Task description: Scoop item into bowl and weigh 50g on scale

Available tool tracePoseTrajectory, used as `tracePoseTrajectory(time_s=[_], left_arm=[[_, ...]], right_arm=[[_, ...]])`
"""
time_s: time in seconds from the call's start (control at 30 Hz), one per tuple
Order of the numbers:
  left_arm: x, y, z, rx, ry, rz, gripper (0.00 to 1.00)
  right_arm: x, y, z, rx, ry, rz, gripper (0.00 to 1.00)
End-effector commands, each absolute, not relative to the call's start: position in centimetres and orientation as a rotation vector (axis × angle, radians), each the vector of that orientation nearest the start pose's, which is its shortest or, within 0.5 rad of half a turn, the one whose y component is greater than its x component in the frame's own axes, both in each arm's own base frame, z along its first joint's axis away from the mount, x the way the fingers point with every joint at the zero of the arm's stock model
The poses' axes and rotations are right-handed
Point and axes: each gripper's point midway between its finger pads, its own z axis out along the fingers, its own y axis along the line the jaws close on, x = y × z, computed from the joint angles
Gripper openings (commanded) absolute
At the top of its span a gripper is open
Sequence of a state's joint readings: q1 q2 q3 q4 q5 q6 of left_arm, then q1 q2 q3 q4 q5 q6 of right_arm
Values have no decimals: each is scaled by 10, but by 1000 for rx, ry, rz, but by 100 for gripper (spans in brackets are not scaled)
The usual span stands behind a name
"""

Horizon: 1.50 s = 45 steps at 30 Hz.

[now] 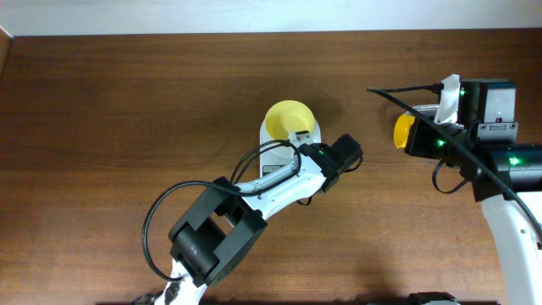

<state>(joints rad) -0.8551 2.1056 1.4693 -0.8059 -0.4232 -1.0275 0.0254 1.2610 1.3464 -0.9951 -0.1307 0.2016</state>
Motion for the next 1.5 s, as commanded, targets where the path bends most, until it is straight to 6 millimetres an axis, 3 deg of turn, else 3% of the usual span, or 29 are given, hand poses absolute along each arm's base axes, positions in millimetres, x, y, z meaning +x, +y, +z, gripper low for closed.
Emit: tracePoseTrajectory(time_s=[0.0,0.27,0.5,0.73,0.87,1.0,1.07,1.2,1.27,1.3,1.33,1.37,1.4,1.43,1.47], left_arm=[[299,-286,-36,-215,2863,154,0],[306,-279,-17,-256,2826,230,0],[311,-285,16,-274,2787,141,0],[312,-285,22,-281,2785,124,0],[314,-267,25,-333,2799,173,0],[318,-262,62,-347,2742,123,0],[318,-262,73,-290,2738,107,0],[314,-257,74,-187,2767,162,0],[308,-251,84,-170,2788,203,0],[313,-256,95,-58,2777,185,0],[315,-262,108,65,2772,145,15],[312,-265,117,112,2784,88,36],[313,-263,128,198,2783,40,76],[316,-258,138,259,2766,28,99],[320,-246,154,290,2740,27,99]], right_arm=[[329,27,265,156,2443,238,4],[329,27,265,157,2444,238,4],[329,27,265,156,2443,238,4],[329,27,265,152,2444,236,4],[329,27,265,152,2444,236,4],[330,21,264,167,2444,196,4],[329,21,264,168,2447,196,4],[328,20,263,170,2455,189,4],[328,18,262,162,2454,166,4],[328,18,262,147,2455,160,4],[328,18,262,142,2455,158,4],[328,18,262,121,2456,151,4],[328,18,262,113,2456,148,4],[328,18,262,113,2456,148,4],[328,18,262,112,2456,149,4]])
